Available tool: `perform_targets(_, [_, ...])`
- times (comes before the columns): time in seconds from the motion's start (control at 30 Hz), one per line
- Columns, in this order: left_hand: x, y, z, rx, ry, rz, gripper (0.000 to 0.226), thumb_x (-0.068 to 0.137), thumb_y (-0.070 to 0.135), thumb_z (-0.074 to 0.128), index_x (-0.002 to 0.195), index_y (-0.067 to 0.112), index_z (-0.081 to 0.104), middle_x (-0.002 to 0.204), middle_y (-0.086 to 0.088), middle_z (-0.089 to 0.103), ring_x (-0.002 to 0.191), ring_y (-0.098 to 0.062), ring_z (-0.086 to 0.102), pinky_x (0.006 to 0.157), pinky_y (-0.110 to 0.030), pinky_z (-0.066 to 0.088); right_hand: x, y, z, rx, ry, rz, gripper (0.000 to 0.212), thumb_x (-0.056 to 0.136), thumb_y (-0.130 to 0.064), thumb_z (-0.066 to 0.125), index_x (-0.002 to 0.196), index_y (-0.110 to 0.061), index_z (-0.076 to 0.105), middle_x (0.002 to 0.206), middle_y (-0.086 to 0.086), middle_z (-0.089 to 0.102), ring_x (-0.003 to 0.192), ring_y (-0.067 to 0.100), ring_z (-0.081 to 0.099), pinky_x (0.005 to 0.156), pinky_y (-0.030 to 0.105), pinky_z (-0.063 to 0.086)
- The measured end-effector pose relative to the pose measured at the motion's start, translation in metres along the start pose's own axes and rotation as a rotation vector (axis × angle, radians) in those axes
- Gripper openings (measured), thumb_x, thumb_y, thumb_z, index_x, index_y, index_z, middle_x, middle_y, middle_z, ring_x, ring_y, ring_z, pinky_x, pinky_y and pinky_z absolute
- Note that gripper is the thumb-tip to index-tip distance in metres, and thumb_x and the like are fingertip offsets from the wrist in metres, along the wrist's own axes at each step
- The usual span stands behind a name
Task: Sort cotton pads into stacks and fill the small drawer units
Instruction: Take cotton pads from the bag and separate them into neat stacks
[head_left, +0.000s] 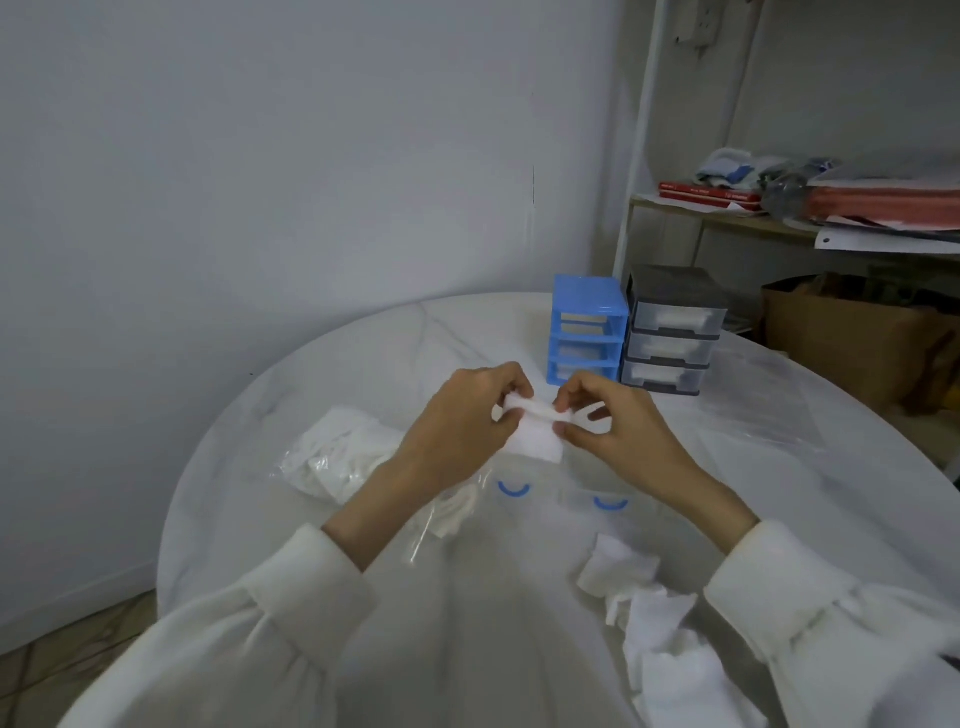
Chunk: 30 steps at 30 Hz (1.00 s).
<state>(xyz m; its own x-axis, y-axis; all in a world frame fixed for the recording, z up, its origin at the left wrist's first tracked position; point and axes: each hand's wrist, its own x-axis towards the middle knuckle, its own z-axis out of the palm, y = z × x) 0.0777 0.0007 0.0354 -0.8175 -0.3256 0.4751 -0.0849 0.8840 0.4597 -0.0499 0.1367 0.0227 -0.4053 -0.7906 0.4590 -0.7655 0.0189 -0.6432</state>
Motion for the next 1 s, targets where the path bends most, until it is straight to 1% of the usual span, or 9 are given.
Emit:
perform_targets(0.17, [0.006, -0.011, 0.006, 0.068, -0.069, -0.092, 0.013, 0.087, 0.009, 0.057, 0.097, 0.014, 0.062, 0.091, -0.004, 0.066, 0.084, -0.020, 0.060, 0.079, -0.037, 0.051, 0.006, 0.010, 0.014, -0.046, -0.052, 0.048, 0.033, 0.084, -0.012, 0.067, 0.080, -0.035, 0.044, 0.092, -0.007, 0.061, 0.089, 0.002, 0.056, 0.075, 0.008, 0.039])
perform_targets(0.27, [0.007, -0.014, 0.010, 0.106, -0.123, -0.135, 0.013, 0.088, 0.010, 0.055, 0.098, 0.015, 0.063, 0.094, -0.007, 0.066, 0.084, -0.022, 0.061, 0.079, -0.039, 0.052, 0.007, 0.015, 0.021, -0.170, -0.082, 0.061, 0.023, 0.087, -0.018, 0.062, 0.083, -0.036, 0.047, 0.096, -0.006, 0.060, 0.096, 0.014, 0.054, 0.091, 0.029, 0.041])
perform_targets(0.33, [0.008, -0.014, 0.009, 0.138, -0.175, -0.159, 0.015, 0.089, 0.012, 0.055, 0.100, 0.015, 0.064, 0.098, -0.008, 0.066, 0.086, -0.023, 0.061, 0.080, -0.037, 0.052, 0.007, 0.017, 0.022, -0.288, -0.096, 0.052, 0.016, 0.089, -0.021, 0.059, 0.088, -0.033, 0.049, 0.095, -0.008, 0.059, 0.093, 0.008, 0.049, 0.103, 0.036, 0.032])
perform_targets(0.4, [0.009, -0.013, 0.009, 0.185, -0.238, -0.178, 0.018, 0.089, 0.014, 0.053, 0.104, 0.016, 0.064, 0.104, -0.007, 0.066, 0.089, -0.022, 0.061, 0.081, -0.033, 0.050, 0.007, 0.019, 0.023, -0.384, -0.132, 0.044, 0.011, 0.093, -0.022, 0.054, 0.092, -0.032, 0.048, 0.097, -0.010, 0.059, 0.096, 0.005, 0.046, 0.114, 0.038, 0.012])
perform_targets(0.47, [0.010, -0.012, 0.008, 0.220, -0.277, -0.191, 0.021, 0.090, 0.014, 0.052, 0.107, 0.017, 0.065, 0.109, -0.004, 0.065, 0.094, -0.021, 0.061, 0.082, -0.029, 0.047, 0.006, 0.021, 0.024, -0.438, -0.161, 0.054, 0.007, 0.095, -0.023, 0.051, 0.095, -0.030, 0.051, 0.103, -0.009, 0.060, 0.107, 0.006, 0.046, 0.115, 0.040, -0.004])
perform_targets(0.57, [0.011, -0.009, 0.010, 0.280, -0.300, -0.175, 0.023, 0.091, 0.013, 0.050, 0.108, 0.017, 0.066, 0.111, -0.002, 0.064, 0.098, -0.018, 0.060, 0.082, -0.025, 0.044, 0.005, 0.020, 0.024, -0.455, -0.199, 0.070, 0.015, 0.095, -0.023, 0.050, 0.104, -0.026, 0.062, 0.109, -0.007, 0.060, 0.118, 0.007, 0.040, 0.112, 0.043, -0.013])
perform_targets(0.73, [0.013, -0.009, 0.014, 0.309, -0.324, -0.154, 0.017, 0.088, 0.012, 0.059, 0.104, 0.017, 0.066, 0.109, 0.001, 0.063, 0.099, -0.016, 0.059, 0.077, -0.020, 0.040, 0.003, 0.016, 0.022, -0.450, -0.228, 0.052, 0.022, 0.092, -0.035, 0.054, 0.111, -0.027, 0.063, 0.116, -0.009, 0.057, 0.122, 0.006, 0.037, 0.112, 0.044, -0.014])
perform_targets(0.87, [0.014, -0.010, 0.015, 0.323, -0.345, -0.140, 0.013, 0.084, 0.009, 0.063, 0.093, 0.018, 0.066, 0.103, 0.003, 0.065, 0.094, -0.014, 0.060, 0.073, -0.019, 0.039, 0.002, 0.011, 0.026, -0.457, -0.267, 0.043, 0.017, 0.090, -0.035, 0.056, 0.103, -0.029, 0.066, 0.111, -0.011, 0.060, 0.115, 0.006, 0.043, 0.113, 0.045, -0.011])
perform_targets(1.0, [0.015, -0.009, 0.014, 0.337, -0.360, -0.132, 0.016, 0.087, 0.010, 0.061, 0.099, 0.018, 0.066, 0.108, 0.003, 0.064, 0.098, -0.014, 0.059, 0.076, -0.019, 0.040, 0.001, 0.009, 0.022, -0.418, -0.258, 0.055, 0.018, 0.093, -0.030, 0.053, 0.105, -0.029, 0.066, 0.114, -0.010, 0.060, 0.114, 0.007, 0.045, 0.113, 0.046, -0.008])
